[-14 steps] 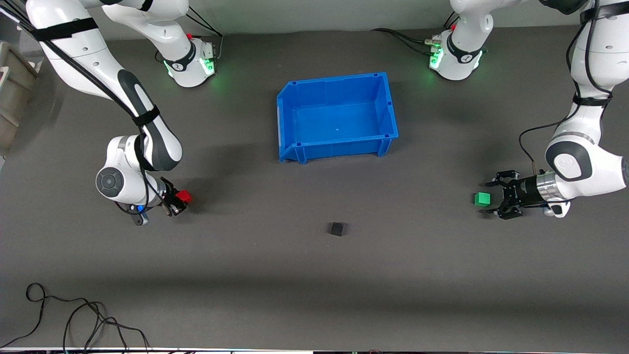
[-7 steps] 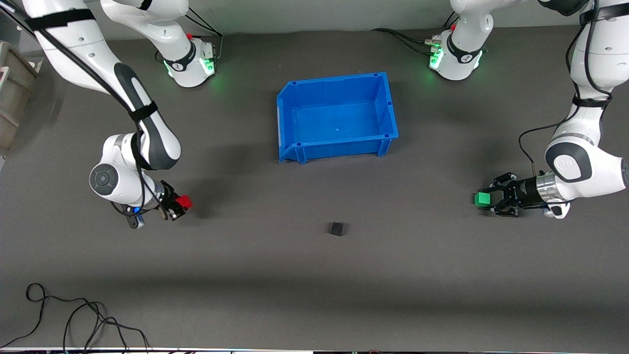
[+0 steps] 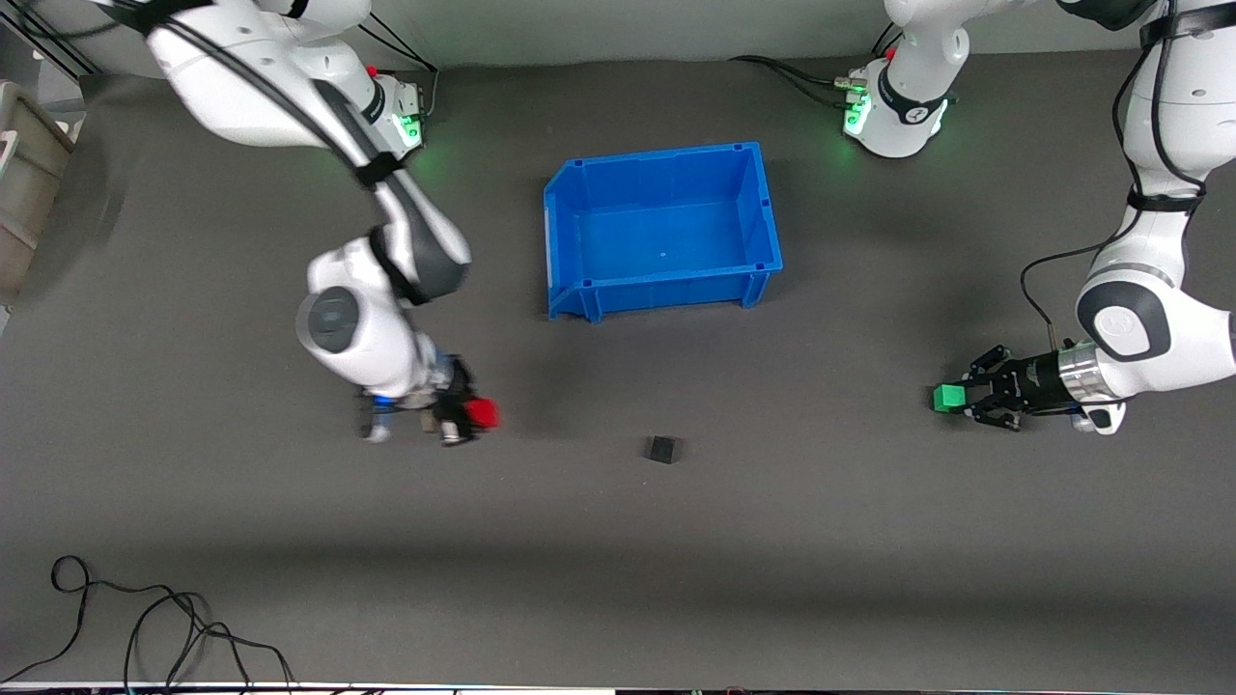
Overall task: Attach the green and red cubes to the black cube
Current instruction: 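Carry the red and green cubes toward the black cube with both grippers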
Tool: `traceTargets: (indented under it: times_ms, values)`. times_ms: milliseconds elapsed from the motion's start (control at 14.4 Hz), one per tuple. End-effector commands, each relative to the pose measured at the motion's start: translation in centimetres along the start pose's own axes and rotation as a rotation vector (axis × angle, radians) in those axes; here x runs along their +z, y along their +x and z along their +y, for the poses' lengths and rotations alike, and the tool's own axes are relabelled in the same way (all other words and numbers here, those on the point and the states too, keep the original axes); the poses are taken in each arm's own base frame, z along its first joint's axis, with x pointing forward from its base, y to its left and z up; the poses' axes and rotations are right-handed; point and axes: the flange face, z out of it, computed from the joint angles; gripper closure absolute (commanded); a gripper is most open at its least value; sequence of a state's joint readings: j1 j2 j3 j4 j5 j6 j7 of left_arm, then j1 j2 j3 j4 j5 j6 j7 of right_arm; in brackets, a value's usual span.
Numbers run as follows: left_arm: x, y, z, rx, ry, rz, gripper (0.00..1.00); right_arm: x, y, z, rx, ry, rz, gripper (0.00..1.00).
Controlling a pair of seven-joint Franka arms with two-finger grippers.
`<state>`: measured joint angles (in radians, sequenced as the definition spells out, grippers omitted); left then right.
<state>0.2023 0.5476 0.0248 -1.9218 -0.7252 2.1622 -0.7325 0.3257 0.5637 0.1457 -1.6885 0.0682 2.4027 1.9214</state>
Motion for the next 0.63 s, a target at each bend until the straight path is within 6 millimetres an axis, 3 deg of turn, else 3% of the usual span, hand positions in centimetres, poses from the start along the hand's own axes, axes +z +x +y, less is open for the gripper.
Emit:
traceTargets:
  times_ms: [0, 209, 418, 557]
  values:
    - [-2.8, -4.6, 4.3, -0.072, 0.005, -0.034, 0.94, 4.3, -2.3, -5.0, 0.191, 0.033, -0.057, 0.76]
    - [-2.4, -9.0, 7.3, -0.117, 0.002, -0.028, 0.94, 7.0, -5.7, -6.2, 0.237, 0.051, -0.092, 0.78]
    - [0.5, -14.2, 9.3, -0.133, -0.002, -0.030, 0.94, 9.2, -9.5, -4.8, 0.209, 0.045, -0.101, 0.79]
    - [3.7, -18.3, 10.1, -0.088, -0.005, -0.002, 0.94, 9.9, -12.1, -3.2, 0.166, 0.035, -0.099, 0.79]
